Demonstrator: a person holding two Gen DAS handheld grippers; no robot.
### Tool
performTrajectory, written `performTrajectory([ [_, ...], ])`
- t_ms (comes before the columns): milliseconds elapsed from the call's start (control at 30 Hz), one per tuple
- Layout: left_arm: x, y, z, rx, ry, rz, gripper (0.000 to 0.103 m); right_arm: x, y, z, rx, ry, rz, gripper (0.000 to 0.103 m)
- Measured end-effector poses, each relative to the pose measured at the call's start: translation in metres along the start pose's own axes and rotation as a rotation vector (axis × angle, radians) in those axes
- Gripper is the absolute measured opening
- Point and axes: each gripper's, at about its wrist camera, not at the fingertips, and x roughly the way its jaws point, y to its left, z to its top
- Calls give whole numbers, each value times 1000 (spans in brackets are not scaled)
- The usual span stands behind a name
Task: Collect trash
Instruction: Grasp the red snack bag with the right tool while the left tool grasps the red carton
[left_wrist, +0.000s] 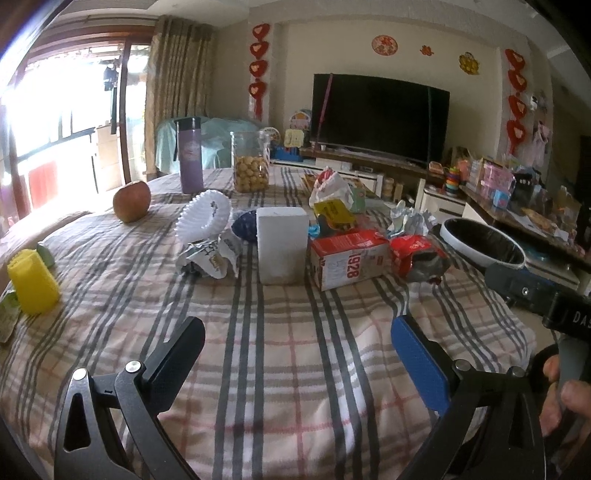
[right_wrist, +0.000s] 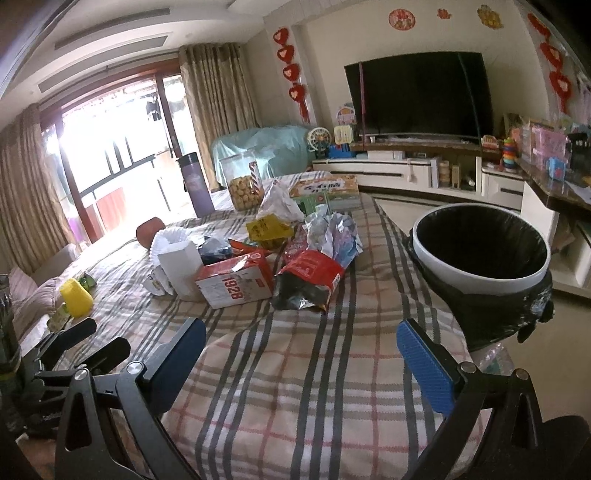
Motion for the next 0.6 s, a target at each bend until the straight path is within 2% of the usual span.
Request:
performTrajectory([
  [300,43,9,15,-34,68,-41,93,25,-11,5,27,40,1,102],
  [600,85,1,35,-8,121,-62,90,57,-25,11,51,121,6,80],
])
